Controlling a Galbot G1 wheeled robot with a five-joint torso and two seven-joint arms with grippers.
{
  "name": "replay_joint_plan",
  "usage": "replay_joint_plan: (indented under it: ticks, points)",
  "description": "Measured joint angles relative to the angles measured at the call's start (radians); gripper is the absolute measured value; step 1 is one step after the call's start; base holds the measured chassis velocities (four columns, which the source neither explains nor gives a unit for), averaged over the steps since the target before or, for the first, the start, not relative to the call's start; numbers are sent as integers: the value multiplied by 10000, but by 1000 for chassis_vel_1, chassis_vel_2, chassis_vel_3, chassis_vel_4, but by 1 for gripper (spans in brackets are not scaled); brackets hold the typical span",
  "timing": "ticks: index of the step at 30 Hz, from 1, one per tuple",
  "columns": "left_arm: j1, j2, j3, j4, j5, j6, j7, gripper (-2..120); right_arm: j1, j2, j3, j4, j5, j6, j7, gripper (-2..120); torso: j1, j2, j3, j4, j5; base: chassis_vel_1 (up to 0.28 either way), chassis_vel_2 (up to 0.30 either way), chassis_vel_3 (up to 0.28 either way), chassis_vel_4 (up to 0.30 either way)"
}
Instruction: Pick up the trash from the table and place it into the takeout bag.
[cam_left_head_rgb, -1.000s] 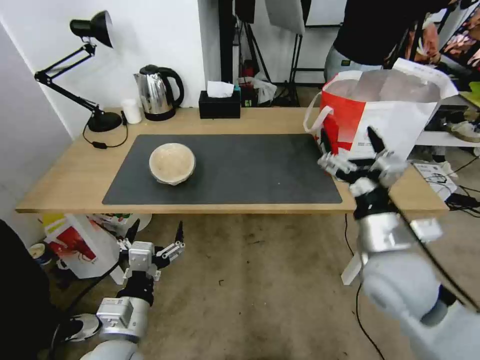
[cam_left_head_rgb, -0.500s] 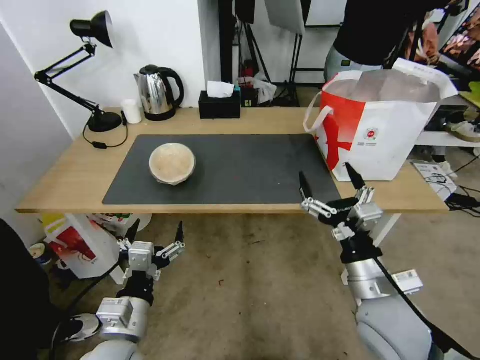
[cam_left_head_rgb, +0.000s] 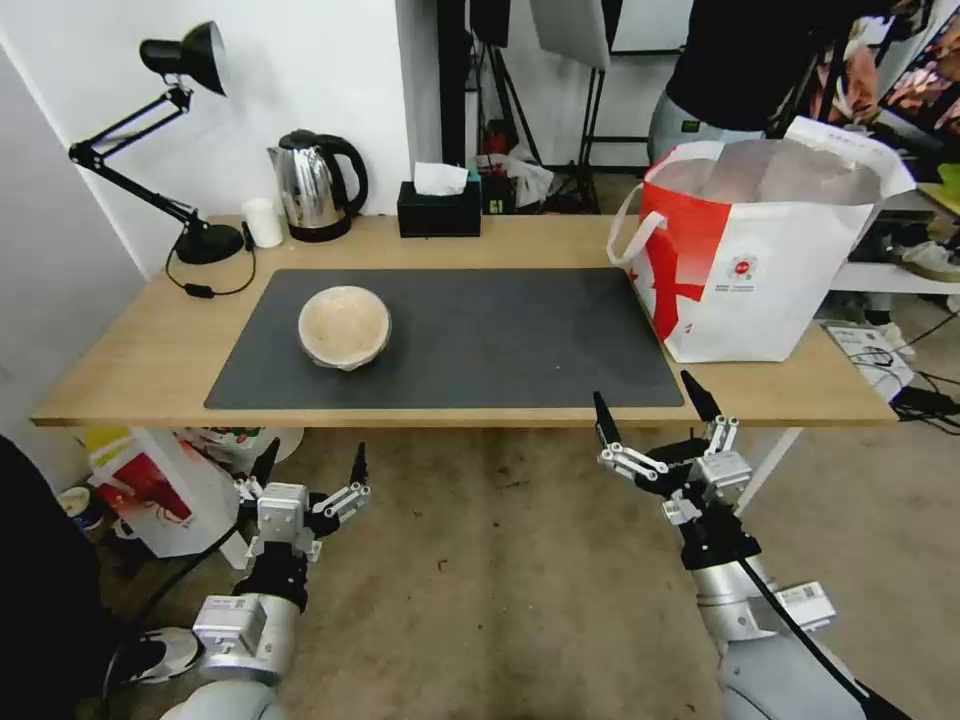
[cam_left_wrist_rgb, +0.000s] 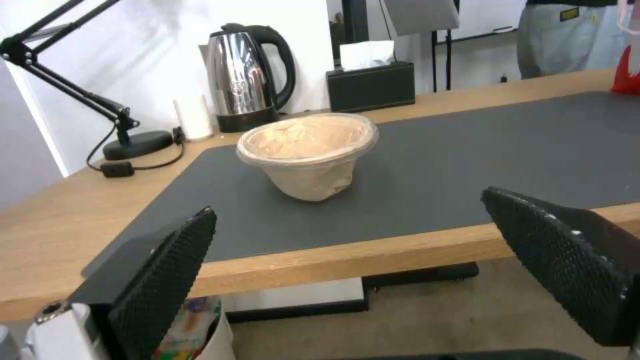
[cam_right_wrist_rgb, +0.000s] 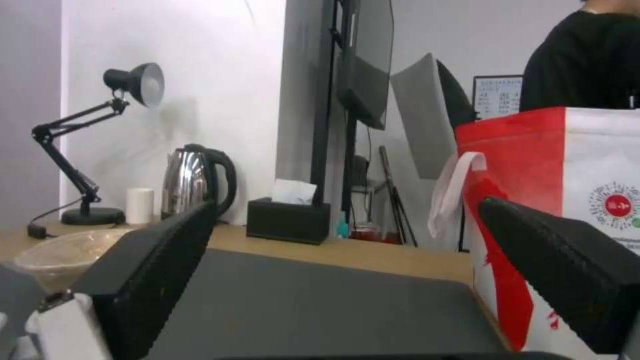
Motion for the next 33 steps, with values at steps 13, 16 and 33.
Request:
replay_joint_plan:
  ticks: [13, 16, 33]
  points:
    - [0, 0, 0, 0, 1, 0, 0, 100, 58, -485, 142, -527, 454, 691, -639, 100, 0, 0, 0, 0, 1, 0, 0, 0, 0]
    - [-1, 0, 0, 0, 0, 0, 0, 100, 185, -580, 165, -643, 657, 848, -887, 100, 0, 0, 0, 0, 0, 0, 0, 0, 0]
    - [-1, 0, 0, 0, 0, 0, 0, 100, -422, -585, 128, -398, 401, 500, 682, 100, 0, 0, 0, 0, -1, 0, 0, 0, 0]
